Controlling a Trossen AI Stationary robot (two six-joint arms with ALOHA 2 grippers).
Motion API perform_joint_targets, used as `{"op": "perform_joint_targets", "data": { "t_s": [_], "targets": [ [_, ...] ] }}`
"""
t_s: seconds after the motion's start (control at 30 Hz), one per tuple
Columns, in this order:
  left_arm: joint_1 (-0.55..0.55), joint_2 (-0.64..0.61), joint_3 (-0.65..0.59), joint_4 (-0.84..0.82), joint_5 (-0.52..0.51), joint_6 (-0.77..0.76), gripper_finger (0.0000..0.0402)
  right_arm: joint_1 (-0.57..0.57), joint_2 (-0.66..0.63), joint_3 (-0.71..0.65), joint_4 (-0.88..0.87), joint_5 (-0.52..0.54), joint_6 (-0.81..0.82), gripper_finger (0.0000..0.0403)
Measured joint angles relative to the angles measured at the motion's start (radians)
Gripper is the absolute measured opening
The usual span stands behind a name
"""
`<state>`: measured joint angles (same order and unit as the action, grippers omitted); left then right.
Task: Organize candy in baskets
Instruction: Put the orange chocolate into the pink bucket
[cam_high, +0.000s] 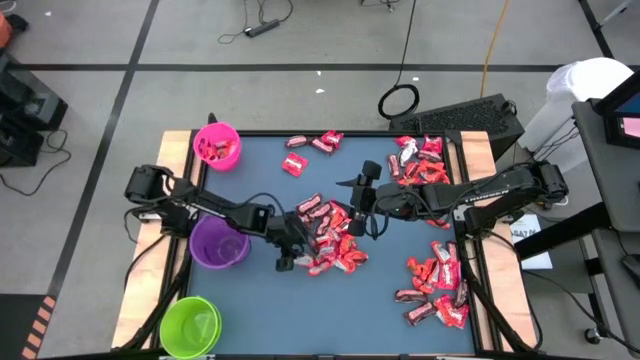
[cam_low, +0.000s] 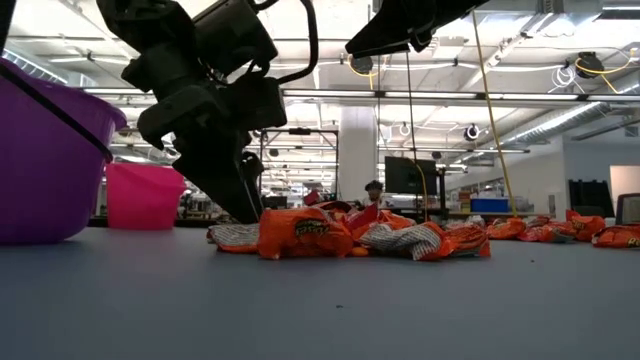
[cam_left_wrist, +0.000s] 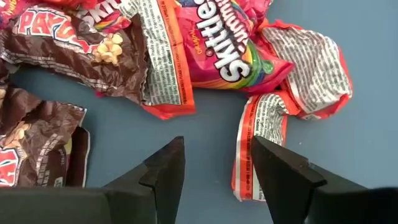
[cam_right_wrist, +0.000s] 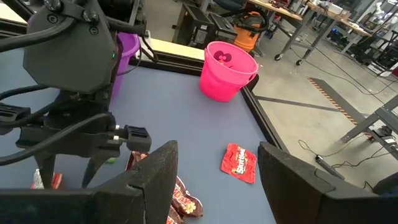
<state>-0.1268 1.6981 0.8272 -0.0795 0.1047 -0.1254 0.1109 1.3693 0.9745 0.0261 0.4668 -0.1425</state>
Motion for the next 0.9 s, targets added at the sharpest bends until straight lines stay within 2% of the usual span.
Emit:
{"op": "perform_joint_targets", "data": {
  "t_s": [0.43, 0.7, 0.9],
  "targets": [
    [-0.039, -0.061, 0.000, -0.004, 0.026, 0.000, 0.0191, 0.000, 0.000, 0.000, 0.000, 0.000, 0.000, 0.0210],
    [-0.072, -0.004, 0.000, 0.008, -0.057, 0.002, 0.0191, 0.000, 0.000, 0.000, 0.000, 0.000, 0.000, 0.0210],
    [-0.072, 0.037, 0.000, 0.025, -0.060, 0.001, 0.0191, 0.000, 0.000, 0.000, 0.002, 0.000, 0.000, 0.0210]
  ]
}}
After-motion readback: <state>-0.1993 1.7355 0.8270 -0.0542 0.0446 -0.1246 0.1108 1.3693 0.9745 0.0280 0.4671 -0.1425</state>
